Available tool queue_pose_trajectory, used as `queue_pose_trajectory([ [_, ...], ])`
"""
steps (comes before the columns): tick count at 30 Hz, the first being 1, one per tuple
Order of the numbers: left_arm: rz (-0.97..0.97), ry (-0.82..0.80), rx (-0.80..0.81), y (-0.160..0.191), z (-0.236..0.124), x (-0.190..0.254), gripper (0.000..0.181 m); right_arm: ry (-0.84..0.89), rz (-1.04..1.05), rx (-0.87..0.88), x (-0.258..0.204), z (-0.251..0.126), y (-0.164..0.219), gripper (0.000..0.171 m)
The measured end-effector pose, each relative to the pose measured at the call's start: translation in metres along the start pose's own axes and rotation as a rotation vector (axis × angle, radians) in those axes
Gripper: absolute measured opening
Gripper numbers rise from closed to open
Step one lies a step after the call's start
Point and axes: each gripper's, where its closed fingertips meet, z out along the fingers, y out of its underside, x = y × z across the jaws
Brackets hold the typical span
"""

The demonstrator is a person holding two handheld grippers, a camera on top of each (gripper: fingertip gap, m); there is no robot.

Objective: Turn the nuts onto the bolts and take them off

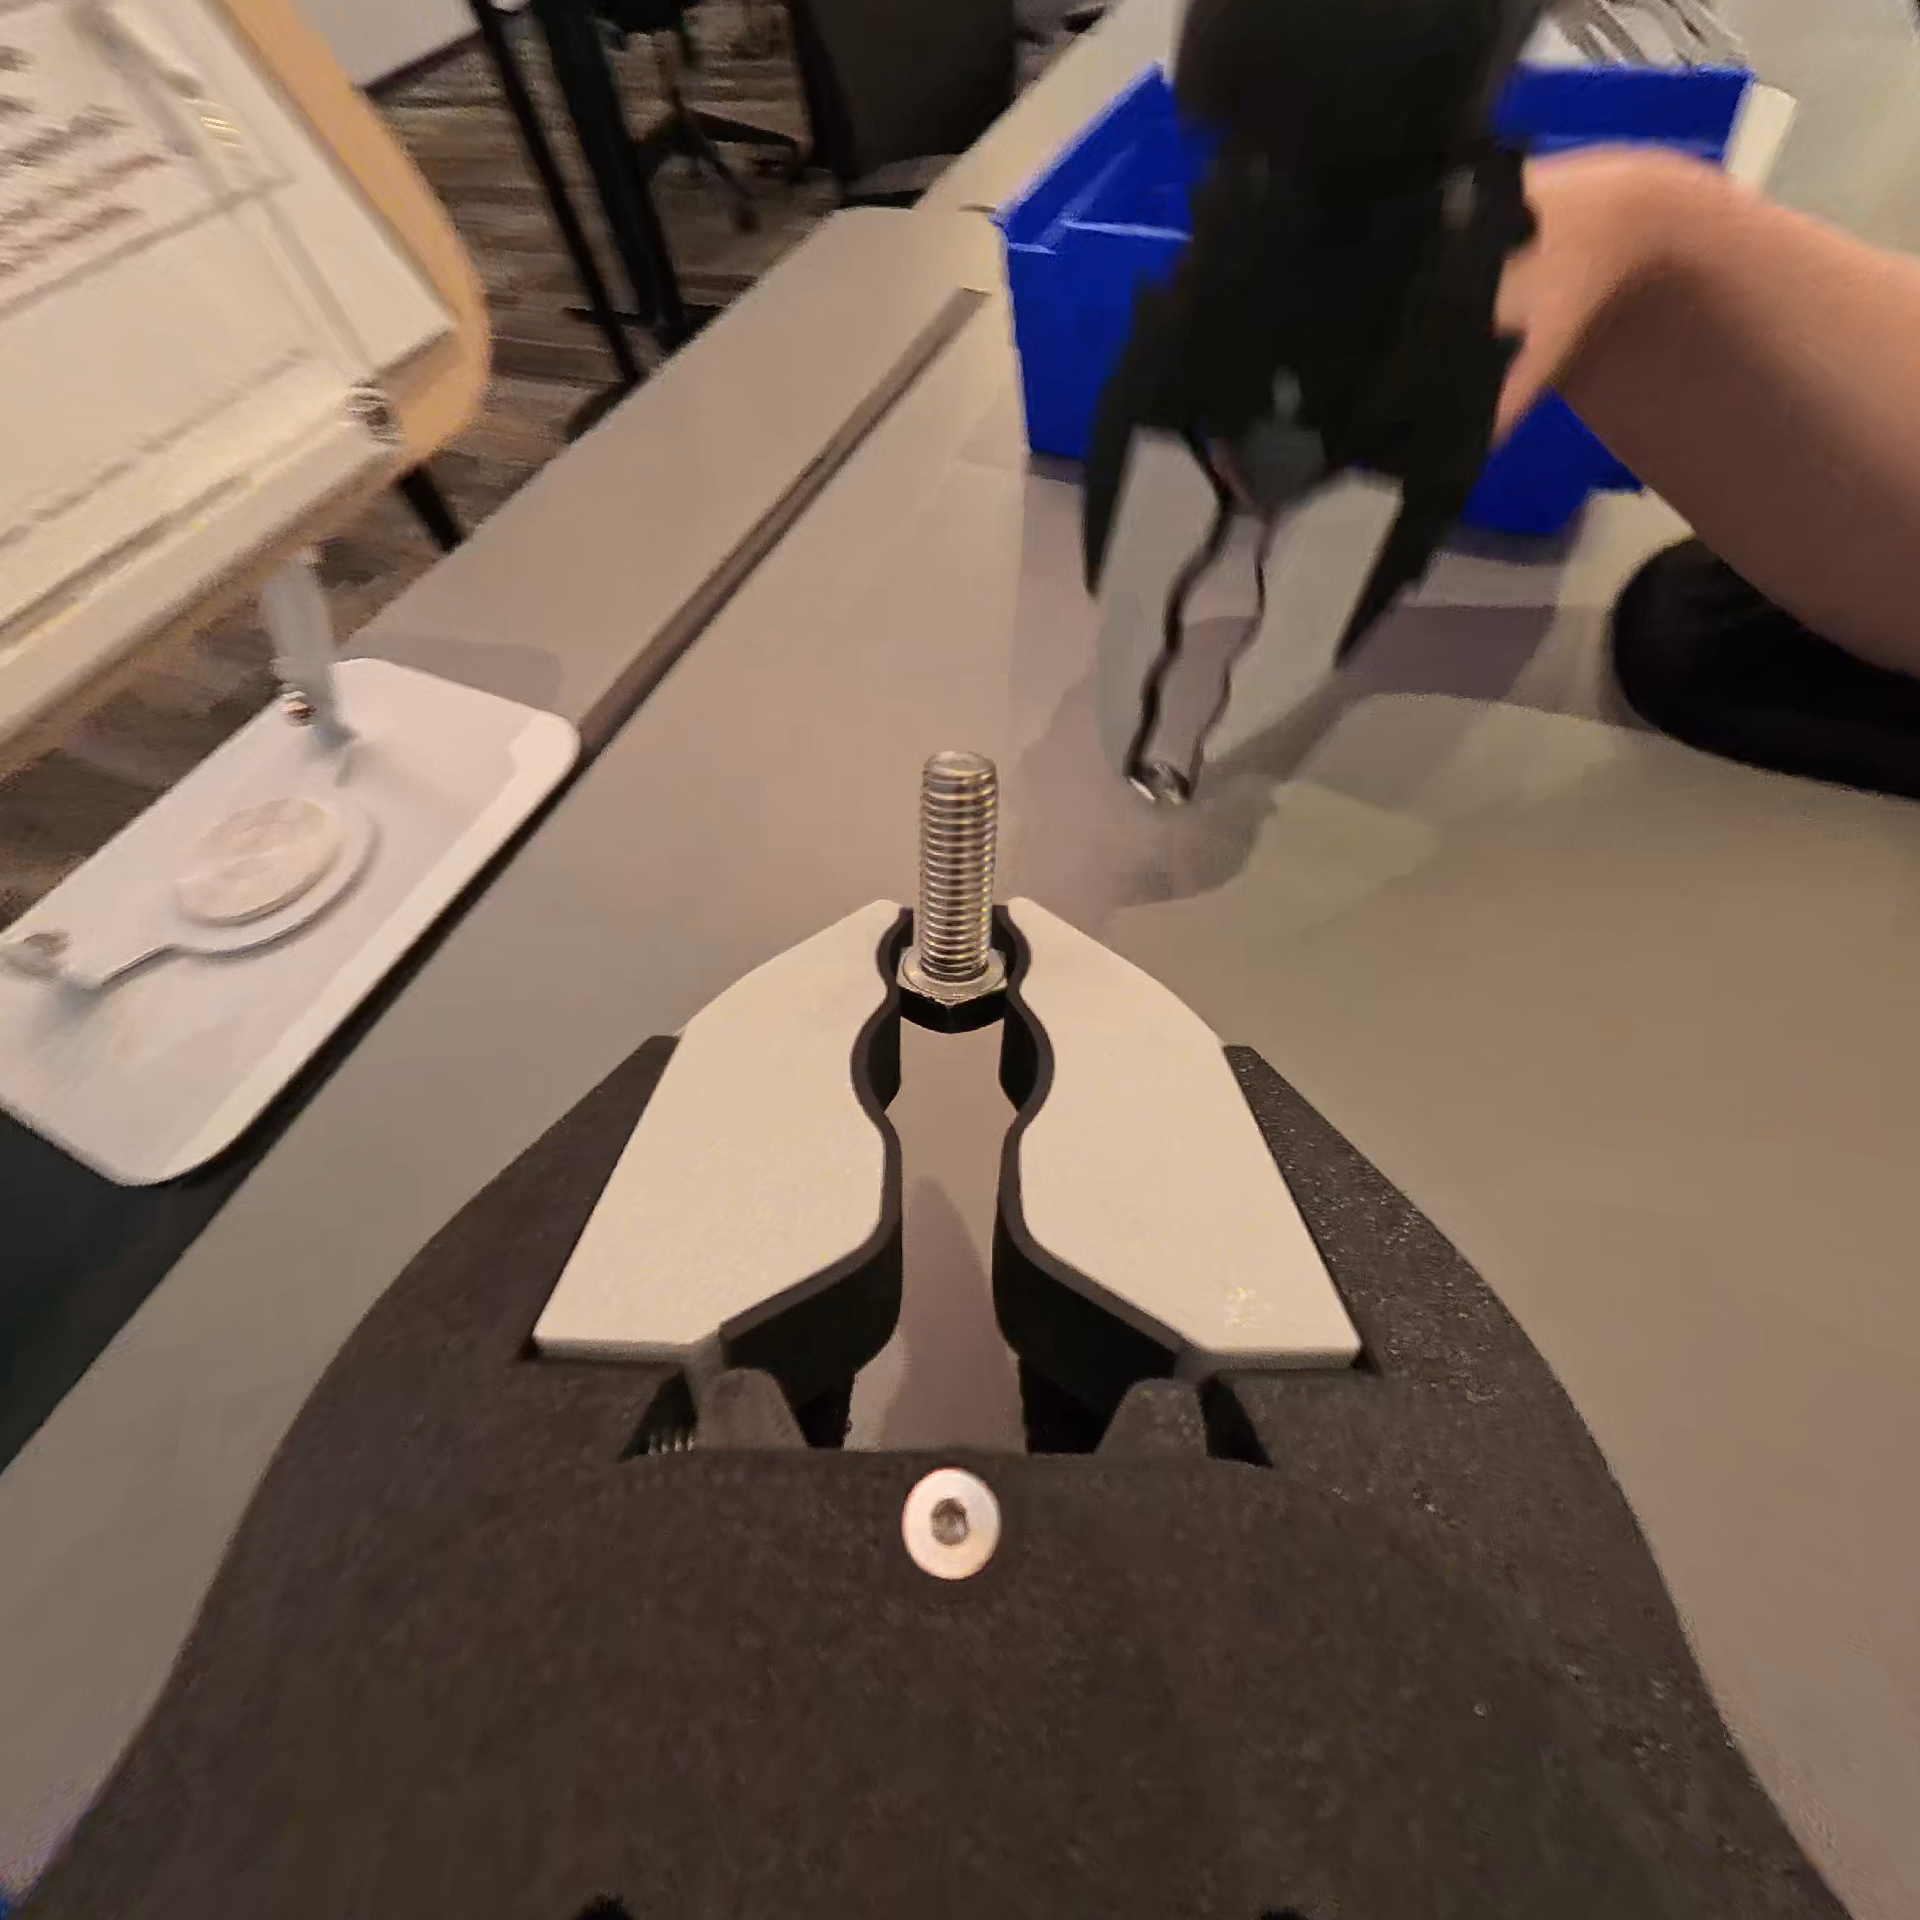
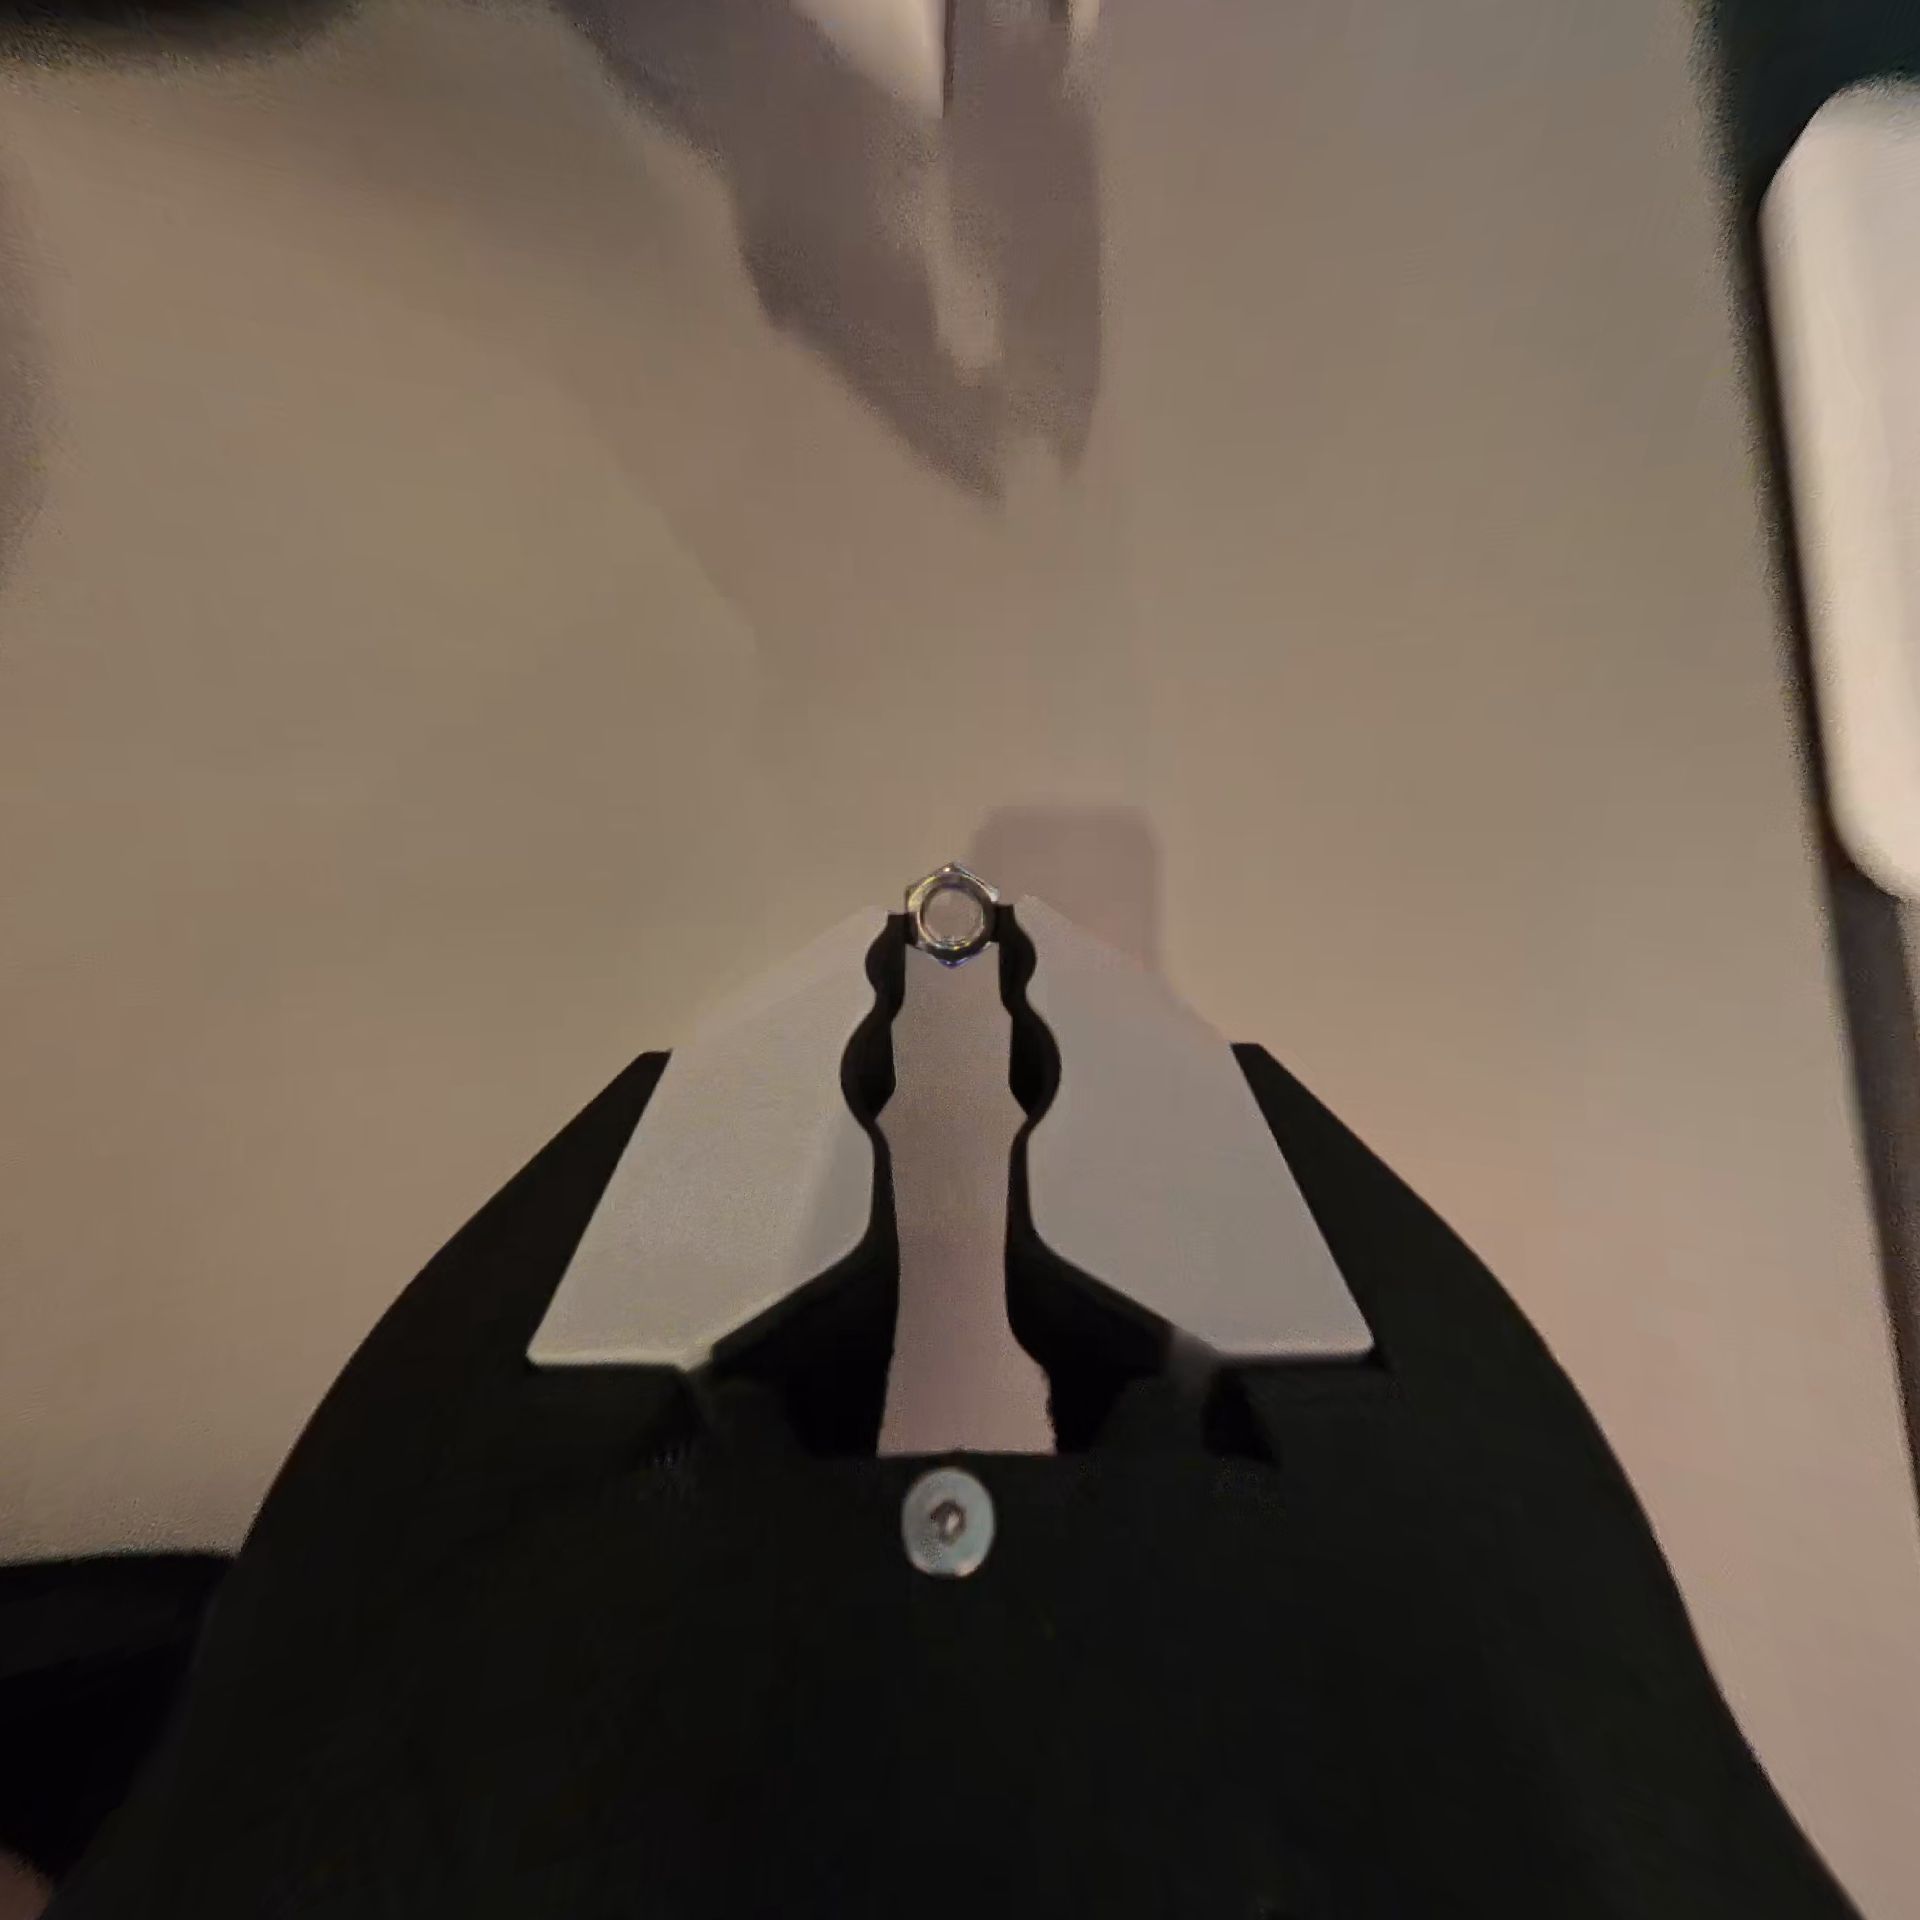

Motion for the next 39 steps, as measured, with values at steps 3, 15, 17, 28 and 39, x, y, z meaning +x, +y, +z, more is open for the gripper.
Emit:
queue_pose_trajectory([
  [3,0.093,0.102,-0.045,0.009,0.015,0.028,0.014,-0.026,-0.069,0.279,-0.02,-0.035,-0.06,0.018],
  [15,0.205,0.241,-0.113,0.013,0.028,0.075,0.013,-0.023,-0.246,0.301,-0.055,-0.039,-0.093,0.018],
  [17,0.215,0.245,-0.122,0.014,0.028,0.077,0.013,-0.023,-0.262,0.293,-0.058,-0.038,-0.094,0.018],
  [28,0.301,0.352,-0.137,0.019,0.024,0.101,0.013,-0.106,-0.323,0.262,-0.078,-0.036,-0.09,0.018],
  [39,0.161,0.179,-0.151,0.018,0.026,0.059,0.013,-0.008,0.12,0.255,-0.035,-0.026,-0.102,0.018],
])
